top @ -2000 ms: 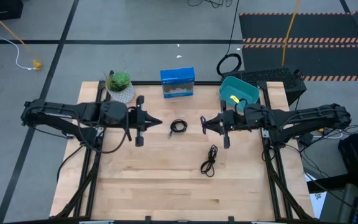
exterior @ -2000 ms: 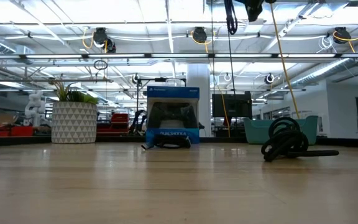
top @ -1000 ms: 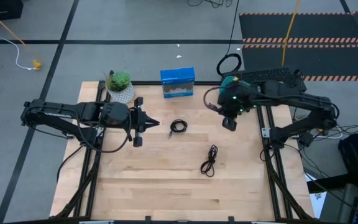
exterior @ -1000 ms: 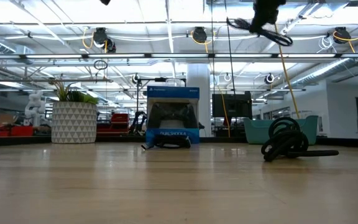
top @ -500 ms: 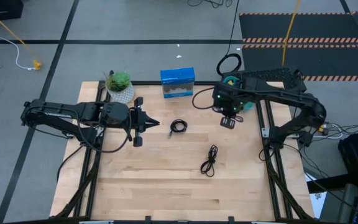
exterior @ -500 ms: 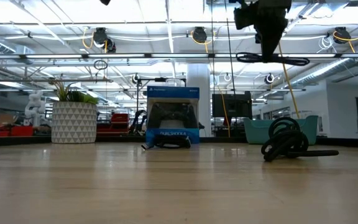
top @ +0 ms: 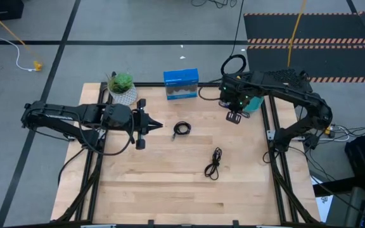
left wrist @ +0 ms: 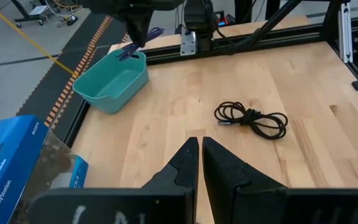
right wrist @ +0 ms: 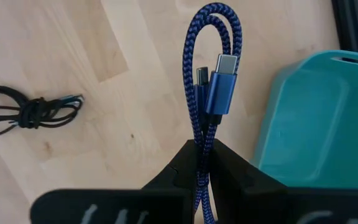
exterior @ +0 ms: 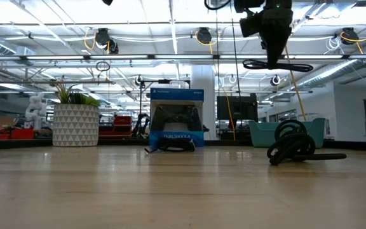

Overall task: Pick and place USB-C Cables
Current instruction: Put the violet charger cable into the green bin, then put the bottom black charger cable into the green bin

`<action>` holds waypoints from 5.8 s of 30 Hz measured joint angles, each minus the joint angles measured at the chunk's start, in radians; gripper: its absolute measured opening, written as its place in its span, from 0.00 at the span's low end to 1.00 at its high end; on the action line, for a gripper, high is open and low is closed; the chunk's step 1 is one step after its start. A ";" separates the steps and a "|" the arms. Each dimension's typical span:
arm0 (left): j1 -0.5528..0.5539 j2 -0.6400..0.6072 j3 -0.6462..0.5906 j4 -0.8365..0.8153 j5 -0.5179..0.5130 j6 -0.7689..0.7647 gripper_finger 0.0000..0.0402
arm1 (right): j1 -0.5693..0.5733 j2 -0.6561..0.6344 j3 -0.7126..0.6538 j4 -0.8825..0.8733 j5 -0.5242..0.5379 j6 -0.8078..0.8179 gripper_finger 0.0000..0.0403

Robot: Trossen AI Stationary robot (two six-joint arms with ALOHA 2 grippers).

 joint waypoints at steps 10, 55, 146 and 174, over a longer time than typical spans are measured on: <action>0.000 0.000 0.000 0.000 0.000 0.000 0.06 | -0.154 0.000 0.000 0.011 0.002 -0.116 0.04; 0.000 0.000 0.000 0.000 0.000 0.017 0.06 | -0.497 0.001 -0.262 0.373 0.096 -0.353 0.04; -0.048 0.000 0.000 0.065 0.000 -0.034 0.06 | 0.043 -0.348 -0.143 -0.169 -0.030 0.319 0.34; -0.048 0.062 0.001 0.143 -0.001 -0.082 0.06 | 0.609 -0.352 -0.186 0.616 0.239 0.083 0.33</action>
